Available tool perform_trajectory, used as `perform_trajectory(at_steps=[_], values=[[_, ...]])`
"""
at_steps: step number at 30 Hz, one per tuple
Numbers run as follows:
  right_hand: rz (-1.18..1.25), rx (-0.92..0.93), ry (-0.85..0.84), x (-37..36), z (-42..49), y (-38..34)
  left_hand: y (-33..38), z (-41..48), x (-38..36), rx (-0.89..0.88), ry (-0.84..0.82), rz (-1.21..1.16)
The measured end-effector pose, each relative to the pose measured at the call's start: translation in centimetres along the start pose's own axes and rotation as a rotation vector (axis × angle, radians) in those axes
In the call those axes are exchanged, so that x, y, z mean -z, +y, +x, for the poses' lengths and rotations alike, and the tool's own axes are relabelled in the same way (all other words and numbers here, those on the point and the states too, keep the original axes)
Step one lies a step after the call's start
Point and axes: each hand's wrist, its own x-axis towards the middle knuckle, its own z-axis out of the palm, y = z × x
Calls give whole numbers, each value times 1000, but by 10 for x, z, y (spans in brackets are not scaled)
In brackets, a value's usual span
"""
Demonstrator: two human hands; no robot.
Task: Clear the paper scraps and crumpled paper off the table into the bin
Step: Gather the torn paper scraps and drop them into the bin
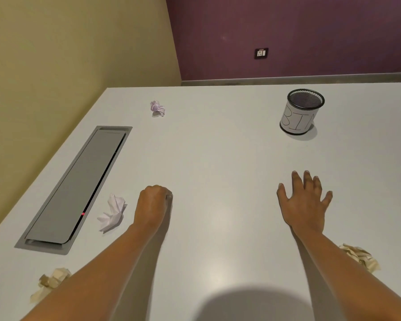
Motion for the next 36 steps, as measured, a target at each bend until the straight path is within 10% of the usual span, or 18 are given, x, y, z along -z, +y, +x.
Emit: perform_trajectory(at_steps=[36], values=[[-10, -9, -41, -6, 5, 1, 341, 220, -2, -637, -23, 92]])
